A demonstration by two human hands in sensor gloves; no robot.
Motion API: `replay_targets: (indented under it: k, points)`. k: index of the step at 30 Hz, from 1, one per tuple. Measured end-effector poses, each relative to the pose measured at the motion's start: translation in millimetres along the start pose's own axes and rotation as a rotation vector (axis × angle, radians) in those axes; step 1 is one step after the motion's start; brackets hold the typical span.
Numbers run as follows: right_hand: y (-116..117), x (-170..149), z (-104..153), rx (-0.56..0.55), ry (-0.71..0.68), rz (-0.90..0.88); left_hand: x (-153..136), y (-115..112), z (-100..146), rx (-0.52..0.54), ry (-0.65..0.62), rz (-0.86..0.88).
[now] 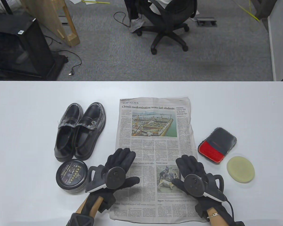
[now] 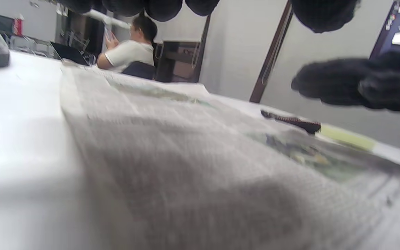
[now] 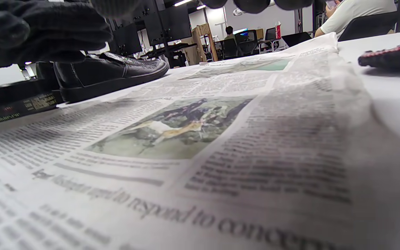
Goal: Dip and apply leather care cream with polishing sponge on shoes
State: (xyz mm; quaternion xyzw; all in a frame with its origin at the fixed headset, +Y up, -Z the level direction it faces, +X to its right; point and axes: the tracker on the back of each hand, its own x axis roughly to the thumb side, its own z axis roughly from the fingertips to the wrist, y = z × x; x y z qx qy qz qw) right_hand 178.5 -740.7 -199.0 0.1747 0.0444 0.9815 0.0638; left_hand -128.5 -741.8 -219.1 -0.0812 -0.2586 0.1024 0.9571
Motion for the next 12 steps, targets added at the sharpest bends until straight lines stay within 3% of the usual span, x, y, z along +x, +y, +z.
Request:
replay_targets:
  k: [2, 12]
  points:
    - [3.1, -0.5, -1.6, 0.019, 0.005, 0.016, -1.8, -8.0, 1.4, -0.057, -0.001, -0.022]
    - [8.9, 1.8, -3.9, 0.055, 0.014, 0.071, -4.5, -12.2, 3.3, -0.063, 0.001, -0.024]
